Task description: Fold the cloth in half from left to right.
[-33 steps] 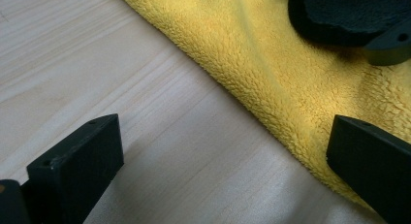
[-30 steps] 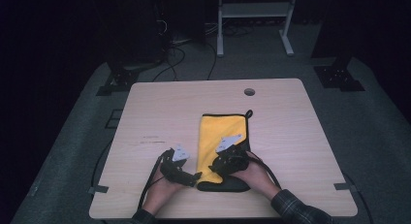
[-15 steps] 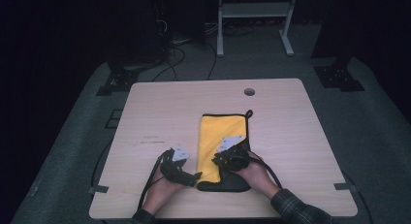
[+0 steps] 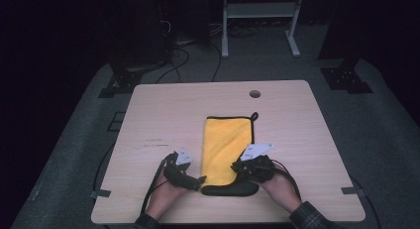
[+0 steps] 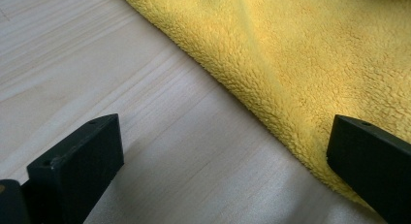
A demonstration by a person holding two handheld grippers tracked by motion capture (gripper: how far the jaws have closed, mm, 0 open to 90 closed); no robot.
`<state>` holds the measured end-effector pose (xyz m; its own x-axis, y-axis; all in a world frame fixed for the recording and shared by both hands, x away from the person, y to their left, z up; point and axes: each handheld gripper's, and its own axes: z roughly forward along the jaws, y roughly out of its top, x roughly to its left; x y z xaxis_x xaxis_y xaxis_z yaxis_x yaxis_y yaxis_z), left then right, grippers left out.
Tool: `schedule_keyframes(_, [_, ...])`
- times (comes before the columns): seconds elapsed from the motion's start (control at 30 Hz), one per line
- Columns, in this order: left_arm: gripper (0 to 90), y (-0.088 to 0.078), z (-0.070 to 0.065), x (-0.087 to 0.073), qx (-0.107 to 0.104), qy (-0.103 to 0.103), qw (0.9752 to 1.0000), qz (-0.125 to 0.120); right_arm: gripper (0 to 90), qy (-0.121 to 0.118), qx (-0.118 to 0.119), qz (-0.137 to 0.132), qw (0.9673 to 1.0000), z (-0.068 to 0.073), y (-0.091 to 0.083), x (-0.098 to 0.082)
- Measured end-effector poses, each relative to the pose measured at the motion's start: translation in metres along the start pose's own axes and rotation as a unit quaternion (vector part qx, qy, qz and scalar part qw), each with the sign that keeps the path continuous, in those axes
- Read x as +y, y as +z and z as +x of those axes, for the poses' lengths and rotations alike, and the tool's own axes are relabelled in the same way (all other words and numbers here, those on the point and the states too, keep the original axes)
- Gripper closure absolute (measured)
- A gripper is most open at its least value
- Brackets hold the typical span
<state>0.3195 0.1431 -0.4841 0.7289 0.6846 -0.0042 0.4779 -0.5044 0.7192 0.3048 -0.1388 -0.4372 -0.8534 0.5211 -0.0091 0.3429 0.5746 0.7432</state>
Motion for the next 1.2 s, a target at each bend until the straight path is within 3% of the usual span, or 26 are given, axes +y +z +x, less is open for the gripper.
schedule_keyframes(0.33, [0.0, 0.000, -0.001, 0.000, 0.002, -0.002, 1.0000, 0.000, 79.3, 0.020, 0.001, 0.045, 0.9988, 0.010, -0.016, -0.039])
schedule_keyframes(0.57, [0.0, 0.000, -0.001, 0.000, 0.003, -0.001, 1.0000, 0.000, 68.5, 0.022, -0.006, 0.053, 0.9983, 0.013, -0.024, -0.046])
schedule_keyframes(0.77, [0.0, -0.001, -0.002, -0.001, 0.005, -0.003, 1.0000, 0.001, 67.9, 0.035, -0.034, 0.059, 0.9971, 0.009, -0.038, -0.058])
schedule_keyframes(0.93, [0.0, -0.004, -0.004, 0.000, -0.002, -0.008, 0.9999, 0.010, 66.5, 0.041, -0.069, 0.081, 0.9935, 0.005, -0.047, -0.071])
schedule_keyframes(1.03, [0.0, -0.005, -0.006, 0.002, -0.006, -0.003, 0.9999, 0.011, 64.4, 0.049, -0.069, 0.076, 0.9935, 0.003, -0.051, -0.073])
schedule_keyframes(1.2, [0.0, -0.006, -0.017, 0.002, -0.023, 0.015, 0.9993, 0.025, 49.5, 0.064, -0.072, 0.054, 0.9939, -0.005, -0.057, -0.073])
